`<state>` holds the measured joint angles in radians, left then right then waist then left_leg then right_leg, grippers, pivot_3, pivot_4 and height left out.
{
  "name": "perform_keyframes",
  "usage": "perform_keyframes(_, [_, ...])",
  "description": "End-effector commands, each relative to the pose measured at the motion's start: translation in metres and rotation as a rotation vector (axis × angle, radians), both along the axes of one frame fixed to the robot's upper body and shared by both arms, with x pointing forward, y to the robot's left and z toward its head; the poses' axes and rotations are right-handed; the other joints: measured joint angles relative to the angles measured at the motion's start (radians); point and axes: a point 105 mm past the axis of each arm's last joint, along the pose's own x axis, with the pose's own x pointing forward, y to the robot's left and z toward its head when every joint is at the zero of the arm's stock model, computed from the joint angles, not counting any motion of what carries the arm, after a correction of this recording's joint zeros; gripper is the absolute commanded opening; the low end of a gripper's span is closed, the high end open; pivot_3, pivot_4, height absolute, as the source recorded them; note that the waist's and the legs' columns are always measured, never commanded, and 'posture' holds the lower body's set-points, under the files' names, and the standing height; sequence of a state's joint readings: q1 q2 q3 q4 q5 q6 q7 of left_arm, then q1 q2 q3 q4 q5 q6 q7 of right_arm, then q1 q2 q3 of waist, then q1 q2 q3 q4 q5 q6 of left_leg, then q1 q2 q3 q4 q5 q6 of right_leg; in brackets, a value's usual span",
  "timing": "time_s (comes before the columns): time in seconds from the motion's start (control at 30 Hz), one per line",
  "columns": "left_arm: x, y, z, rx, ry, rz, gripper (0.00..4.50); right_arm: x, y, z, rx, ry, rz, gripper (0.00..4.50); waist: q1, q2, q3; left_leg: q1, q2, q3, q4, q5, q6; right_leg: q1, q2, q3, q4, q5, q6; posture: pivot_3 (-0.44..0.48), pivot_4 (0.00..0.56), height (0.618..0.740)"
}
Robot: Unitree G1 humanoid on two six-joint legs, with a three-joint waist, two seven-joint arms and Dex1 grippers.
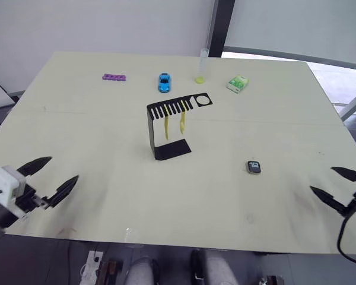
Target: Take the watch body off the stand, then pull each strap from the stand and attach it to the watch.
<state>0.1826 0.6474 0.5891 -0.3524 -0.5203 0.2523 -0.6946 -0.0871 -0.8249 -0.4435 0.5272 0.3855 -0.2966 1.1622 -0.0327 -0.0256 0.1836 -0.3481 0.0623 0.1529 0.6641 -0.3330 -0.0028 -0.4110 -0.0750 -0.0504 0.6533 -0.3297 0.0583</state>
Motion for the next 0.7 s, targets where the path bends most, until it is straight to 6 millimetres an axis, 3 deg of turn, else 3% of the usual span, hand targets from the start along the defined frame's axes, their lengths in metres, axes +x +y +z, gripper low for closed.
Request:
perform_keyframes(0.03, [0.008, -0.035, 0.006, -0.039, 0.018, -0.02, 4.5, 0.013, 0.02, 0.016, 0.017, -0.07, 0.067, 4.48, 0.0, 0.001, 0.0, 0.0, 0.0, 0.0, 0.0, 0.0, 0.0, 0.0, 0.0, 0.0, 0.0, 0.0, 0.0, 0.0, 0.15, 0.74])
perform_keyframes(0.13, [0.014, -0.075, 0.017, -0.084, -0.044, -0.063, 4.5, 0.02, 0.051, 0.023, 0.085, -0.096, 0.198, 4.48, 0.005, 0.001, 0.0, 0.0, 0.001, 0.0, 0.0, 0.001, -0.001, 0.0, 0.001, 0.0, 0.0, 0.0, 0.0, 0.0, 0.15, 0.74])
perform_keyframes(0.2, [0.017, -0.087, 0.019, -0.113, -0.067, -0.033, 4.5, 0.023, 0.066, 0.03, 0.115, -0.123, 0.251, 4.48, 0.005, 0.001, 0.0, -0.001, 0.0, 0.0, 0.002, 0.001, -0.001, 0.0, 0.001, 0.0, 0.0, 0.0, 0.0, 0.0, 0.15, 0.74])
perform_keyframes(0.33, [0.019, -0.118, 0.006, -0.178, -0.031, -0.003, 4.5, 0.028, 0.093, 0.036, 0.139, -0.149, 0.355, 4.48, 0.005, 0.001, 0.0, -0.001, 0.0, 0.0, 0.002, 0.001, -0.001, 0.0, 0.001, 0.0, 0.0, 0.0, 0.001, 0.0, 0.15, 0.74])
perform_keyframes(0.57, [0.033, -0.147, -0.002, -0.18, -0.047, 0.068, 4.5, 0.026, 0.125, 0.039, 0.157, -0.124, 0.483, 4.48, 0.008, 0.001, 0.0, -0.001, 0.0, -0.001, 0.002, 0.001, 0.0, 0.0, 0.002, 0.0, 0.0, 0.0, 0.001, 0.0, 0.15, 0.74])
perform_keyframes(0.7, [0.051, -0.165, -0.01, -0.185, -0.063, 0.11, 4.5, 0.031, 0.147, 0.047, 0.151, -0.121, 0.525, 4.48, 0.006, 0.001, 0.0, -0.001, 0.0, -0.001, 0.002, 0.001, 0.0, 0.0, 0.002, 0.0, 0.0, 0.0, 0.001, 0.0, 0.15, 0.74])
